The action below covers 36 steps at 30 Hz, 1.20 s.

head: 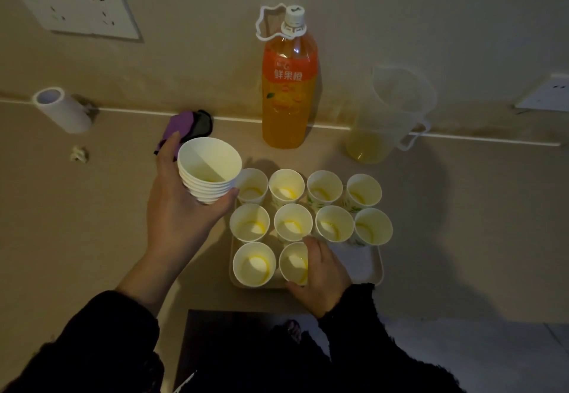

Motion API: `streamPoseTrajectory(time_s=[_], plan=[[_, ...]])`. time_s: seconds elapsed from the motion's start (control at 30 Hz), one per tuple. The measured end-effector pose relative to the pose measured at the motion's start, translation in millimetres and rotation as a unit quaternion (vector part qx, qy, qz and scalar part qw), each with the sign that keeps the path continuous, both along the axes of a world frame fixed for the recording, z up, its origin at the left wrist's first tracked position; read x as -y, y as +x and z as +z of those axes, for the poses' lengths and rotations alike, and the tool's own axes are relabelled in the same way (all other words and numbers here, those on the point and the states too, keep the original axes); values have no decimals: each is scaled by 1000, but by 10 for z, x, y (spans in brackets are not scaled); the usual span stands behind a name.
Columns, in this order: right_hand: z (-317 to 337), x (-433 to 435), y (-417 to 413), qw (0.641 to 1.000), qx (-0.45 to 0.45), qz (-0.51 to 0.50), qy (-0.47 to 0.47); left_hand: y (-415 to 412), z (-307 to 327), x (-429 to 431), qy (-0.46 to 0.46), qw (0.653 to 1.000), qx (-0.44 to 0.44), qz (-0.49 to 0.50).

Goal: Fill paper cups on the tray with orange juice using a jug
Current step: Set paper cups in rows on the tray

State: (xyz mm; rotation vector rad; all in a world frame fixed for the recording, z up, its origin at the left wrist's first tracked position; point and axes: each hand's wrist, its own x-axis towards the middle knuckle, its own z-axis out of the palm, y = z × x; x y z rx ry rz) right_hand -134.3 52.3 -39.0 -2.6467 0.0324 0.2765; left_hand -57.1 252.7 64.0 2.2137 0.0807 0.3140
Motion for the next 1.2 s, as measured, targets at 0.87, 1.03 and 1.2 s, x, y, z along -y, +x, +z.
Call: streamPoseTrajectory(time_s=[0.87,1.03,1.2], plan=[[1042,179,304,949,205,-118,209,-66,125,485,34,990,-27,-132],[1350,133,418,960,93,-98,245,-118,105,650,125,964,-10,-236],[1361,144,391,965,108,-81,225,-91,36,642,185,948,2,-259]])
